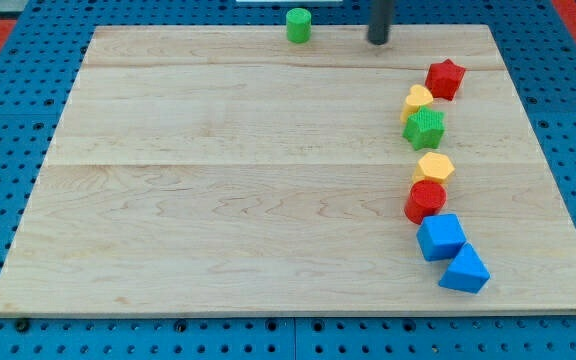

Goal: Push green circle to top center

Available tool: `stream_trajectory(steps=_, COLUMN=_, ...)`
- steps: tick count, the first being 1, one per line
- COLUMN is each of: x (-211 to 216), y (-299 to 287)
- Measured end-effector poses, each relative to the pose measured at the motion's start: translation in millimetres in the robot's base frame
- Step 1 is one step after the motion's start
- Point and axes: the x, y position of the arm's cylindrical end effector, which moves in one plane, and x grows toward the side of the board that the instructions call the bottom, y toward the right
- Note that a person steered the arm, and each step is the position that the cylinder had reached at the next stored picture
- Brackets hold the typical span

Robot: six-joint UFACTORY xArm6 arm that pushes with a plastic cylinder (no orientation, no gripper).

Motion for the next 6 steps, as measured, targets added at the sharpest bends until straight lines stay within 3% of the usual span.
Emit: stream_trajectory(steps=6, x=-13, y=-76)
